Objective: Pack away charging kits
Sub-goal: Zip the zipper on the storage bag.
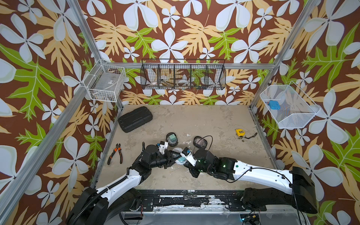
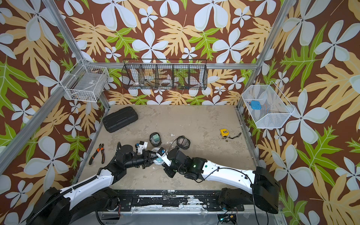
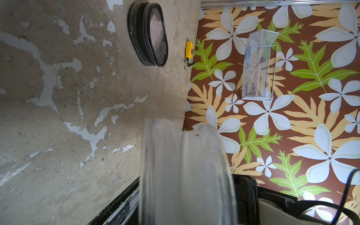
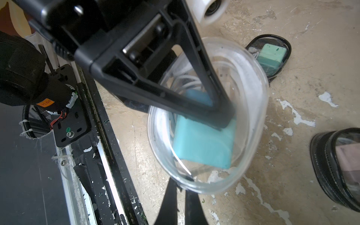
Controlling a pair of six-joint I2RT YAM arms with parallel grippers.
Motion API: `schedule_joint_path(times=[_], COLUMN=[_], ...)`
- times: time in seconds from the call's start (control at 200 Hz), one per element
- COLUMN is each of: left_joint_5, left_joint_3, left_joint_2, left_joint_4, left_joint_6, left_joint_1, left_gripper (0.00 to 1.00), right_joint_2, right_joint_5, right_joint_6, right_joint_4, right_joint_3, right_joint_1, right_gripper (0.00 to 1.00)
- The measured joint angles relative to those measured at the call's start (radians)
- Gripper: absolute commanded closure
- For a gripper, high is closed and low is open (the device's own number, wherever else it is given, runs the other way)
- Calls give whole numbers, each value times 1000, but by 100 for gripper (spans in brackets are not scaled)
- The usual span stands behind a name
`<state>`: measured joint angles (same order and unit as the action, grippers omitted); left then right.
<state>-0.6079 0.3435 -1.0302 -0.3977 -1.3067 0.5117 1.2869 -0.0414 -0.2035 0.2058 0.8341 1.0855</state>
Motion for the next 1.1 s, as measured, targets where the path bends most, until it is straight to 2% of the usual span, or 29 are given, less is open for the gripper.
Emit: schedule_joint_path(times=[0.17,0.37,0.581,0.656,0.736,0.806,0.886,0.971,1.101], left_joint_5=[-23,32,13,-5,-40,-84,-131,-167,-211], left_joint_3=[22,29,42,45,47,49,55,60,61], left_joint_2=[7,2,-9,-8,-13,-21,-19,-1,22], left_joint_4=[40,80,87,87,84,82,89,105,114], left_joint_6=[40,81,111,129,142,161,199,246,292], left_joint_1=[-14,-47,-51,-51,-51,-51,-51,-51,-51], left_gripper=[100,100,100,100,100,100,100,100,98], right_joint_2=[-14,1,13,-14,-60,-107,-161,-186,-154], right_joint_5=[-8,-11,18,-1,-65,-124,-204,-299,-406], right_joint_6=[26,50,54,48,34,19,-30,-62,-108], right_joint_4=[14,202,250,240,210,175,120,59,-2], right_joint_3=[4,0,25,33,42,49,47,39,37], right_joint_1=[8,10,17,17,-5,-64,-158,-228,-253], right_gripper=[100,100,100,73,68,63,44,41,44])
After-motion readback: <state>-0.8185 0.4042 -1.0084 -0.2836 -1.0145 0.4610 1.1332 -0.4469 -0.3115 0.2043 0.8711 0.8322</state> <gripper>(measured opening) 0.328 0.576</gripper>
